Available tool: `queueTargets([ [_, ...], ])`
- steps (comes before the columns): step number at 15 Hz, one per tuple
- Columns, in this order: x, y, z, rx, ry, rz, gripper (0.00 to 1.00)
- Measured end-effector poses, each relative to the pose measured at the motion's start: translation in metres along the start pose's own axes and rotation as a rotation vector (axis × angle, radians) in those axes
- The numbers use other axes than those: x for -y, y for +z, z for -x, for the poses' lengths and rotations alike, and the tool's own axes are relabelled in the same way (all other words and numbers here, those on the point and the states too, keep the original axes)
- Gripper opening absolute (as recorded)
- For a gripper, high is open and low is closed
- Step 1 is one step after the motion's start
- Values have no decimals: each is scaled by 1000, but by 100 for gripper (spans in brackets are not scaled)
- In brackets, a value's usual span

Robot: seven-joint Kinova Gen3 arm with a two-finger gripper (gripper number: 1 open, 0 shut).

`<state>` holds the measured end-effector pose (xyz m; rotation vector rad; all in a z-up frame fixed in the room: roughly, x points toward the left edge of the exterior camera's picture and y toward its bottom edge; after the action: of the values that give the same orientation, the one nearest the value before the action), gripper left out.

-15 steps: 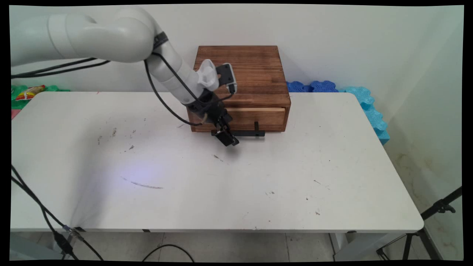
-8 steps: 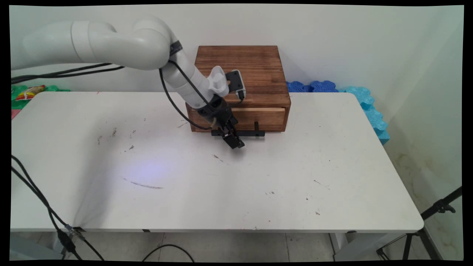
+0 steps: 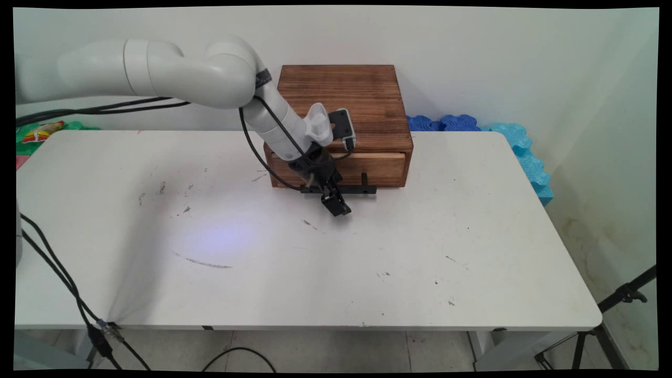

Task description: Open the drawer

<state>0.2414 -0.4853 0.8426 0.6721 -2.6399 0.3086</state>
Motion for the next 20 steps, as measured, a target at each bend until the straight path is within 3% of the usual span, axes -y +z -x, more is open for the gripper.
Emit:
queueTargets([
  [11,-3,15,6,16,25,15,100],
  [20,-25,14,13,14,35,38,100],
])
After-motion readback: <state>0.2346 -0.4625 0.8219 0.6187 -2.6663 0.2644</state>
